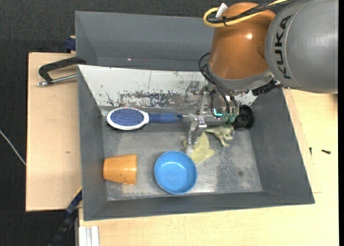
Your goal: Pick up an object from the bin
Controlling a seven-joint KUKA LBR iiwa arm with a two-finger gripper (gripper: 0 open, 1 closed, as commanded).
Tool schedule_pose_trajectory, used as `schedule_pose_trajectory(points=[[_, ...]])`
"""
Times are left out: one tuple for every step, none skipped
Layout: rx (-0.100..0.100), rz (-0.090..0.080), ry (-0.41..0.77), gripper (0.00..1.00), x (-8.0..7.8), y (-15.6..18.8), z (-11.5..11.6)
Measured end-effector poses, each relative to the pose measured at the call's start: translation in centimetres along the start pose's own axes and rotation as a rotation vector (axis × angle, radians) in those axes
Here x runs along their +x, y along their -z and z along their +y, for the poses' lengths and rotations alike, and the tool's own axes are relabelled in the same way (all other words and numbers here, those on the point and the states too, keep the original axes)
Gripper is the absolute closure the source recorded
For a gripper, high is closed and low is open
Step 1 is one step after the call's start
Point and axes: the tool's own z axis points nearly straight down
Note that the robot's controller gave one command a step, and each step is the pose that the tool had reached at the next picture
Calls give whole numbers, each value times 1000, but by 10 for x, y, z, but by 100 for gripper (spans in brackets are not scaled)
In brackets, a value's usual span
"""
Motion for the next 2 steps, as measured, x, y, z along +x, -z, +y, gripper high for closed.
schedule_pose_trajectory(points=[[2,-11,218,0,30,-124,59],[3,-11,216,100,29,-121,57]])
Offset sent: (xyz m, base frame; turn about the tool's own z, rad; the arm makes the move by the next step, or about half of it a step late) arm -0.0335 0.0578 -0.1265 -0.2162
